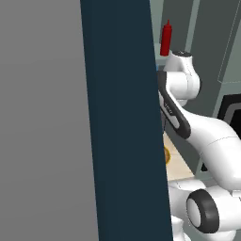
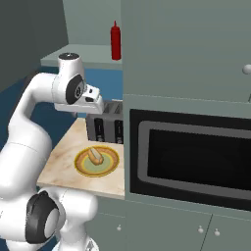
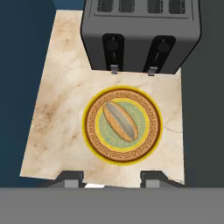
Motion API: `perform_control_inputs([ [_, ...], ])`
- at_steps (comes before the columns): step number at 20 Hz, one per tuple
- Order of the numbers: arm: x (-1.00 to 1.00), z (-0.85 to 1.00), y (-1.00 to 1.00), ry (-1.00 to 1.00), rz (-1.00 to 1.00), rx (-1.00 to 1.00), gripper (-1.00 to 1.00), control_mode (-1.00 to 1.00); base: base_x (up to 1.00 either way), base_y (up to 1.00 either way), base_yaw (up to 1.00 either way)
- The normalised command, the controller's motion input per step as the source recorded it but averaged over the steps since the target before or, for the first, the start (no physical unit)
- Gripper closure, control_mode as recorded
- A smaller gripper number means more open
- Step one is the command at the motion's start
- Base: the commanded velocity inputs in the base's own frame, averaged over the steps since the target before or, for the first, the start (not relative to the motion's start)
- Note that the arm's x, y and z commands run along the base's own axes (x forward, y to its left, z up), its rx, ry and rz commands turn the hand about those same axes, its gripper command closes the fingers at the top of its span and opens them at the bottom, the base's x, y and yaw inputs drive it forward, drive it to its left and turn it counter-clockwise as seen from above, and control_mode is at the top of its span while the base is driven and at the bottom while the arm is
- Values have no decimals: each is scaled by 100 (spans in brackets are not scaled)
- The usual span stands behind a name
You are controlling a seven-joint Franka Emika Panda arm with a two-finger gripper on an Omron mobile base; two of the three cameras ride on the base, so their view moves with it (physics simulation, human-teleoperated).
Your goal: Move the hot dog bun to the plate on the dining table and place the condiment next to that plate. Then navigate to the fridge and take the sausage and place it on the plate as well.
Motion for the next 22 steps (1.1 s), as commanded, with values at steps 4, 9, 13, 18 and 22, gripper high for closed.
perform_control_inputs([
  [4,-40,-18,0,0,0,0,-100,-100,0,0,0],
  [9,-71,-78,9,0,1,-8,-100,-100,0,0,0],
  [13,-16,-64,3,7,13,-6,-100,-100,0,0,0],
  [18,19,-53,0,14,23,-1,-100,-100,0,0,0],
  [22,35,-39,0,7,24,-1,-100,-100,0,0,0],
])
